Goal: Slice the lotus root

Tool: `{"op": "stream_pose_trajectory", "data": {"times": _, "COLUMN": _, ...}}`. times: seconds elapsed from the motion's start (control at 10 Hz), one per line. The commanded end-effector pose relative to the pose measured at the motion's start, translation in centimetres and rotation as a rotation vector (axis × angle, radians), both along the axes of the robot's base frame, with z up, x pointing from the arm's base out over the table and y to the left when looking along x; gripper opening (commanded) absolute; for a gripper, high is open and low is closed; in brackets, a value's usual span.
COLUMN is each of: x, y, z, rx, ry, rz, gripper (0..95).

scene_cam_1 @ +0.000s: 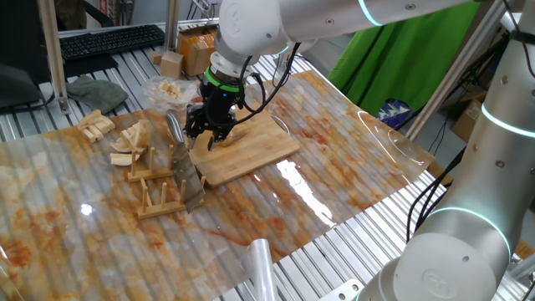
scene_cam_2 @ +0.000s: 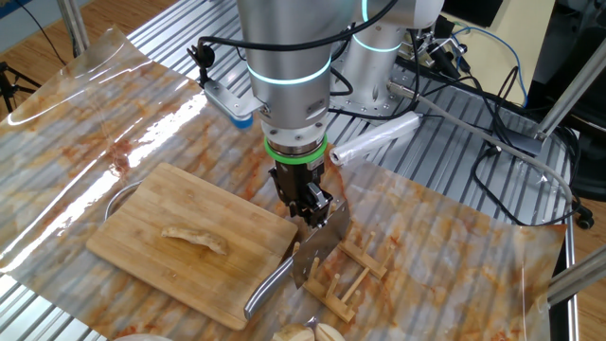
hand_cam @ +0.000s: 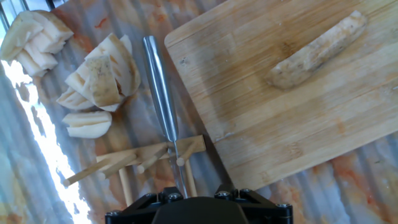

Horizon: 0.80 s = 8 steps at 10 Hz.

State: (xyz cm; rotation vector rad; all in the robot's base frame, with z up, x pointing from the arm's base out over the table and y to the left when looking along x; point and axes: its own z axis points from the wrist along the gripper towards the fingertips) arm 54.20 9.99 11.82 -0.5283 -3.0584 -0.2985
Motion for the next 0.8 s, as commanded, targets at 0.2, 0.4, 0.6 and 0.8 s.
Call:
{"op": "stream_pose_trajectory", "data": {"times": 0.2, "x": 0.0, "y": 0.0, "z": 0.0, "rx": 0.0, "ry": 0.0, "rz": 0.0, "gripper": 38.0}}
{"op": "stream_pose_trajectory", "data": {"times": 0.4, "x": 0.0, "y": 0.0, "z": -0.01, "rx": 0.055, "ry": -0.012, "rz": -0.047, "gripper": 38.0}}
{"op": "stream_pose_trajectory", "data": {"times": 0.6, "x": -0.02, "y": 0.06, "z": 0.0, "rx": 0.055, "ry": -0.013, "rz": -0.047, "gripper": 38.0}}
{"op": "stream_pose_trajectory", "data": {"times": 0.8, "x": -0.02, "y": 0.13, "z": -0.06, "rx": 0.055, "ry": -0.013, "rz": -0.047, "gripper": 38.0}}
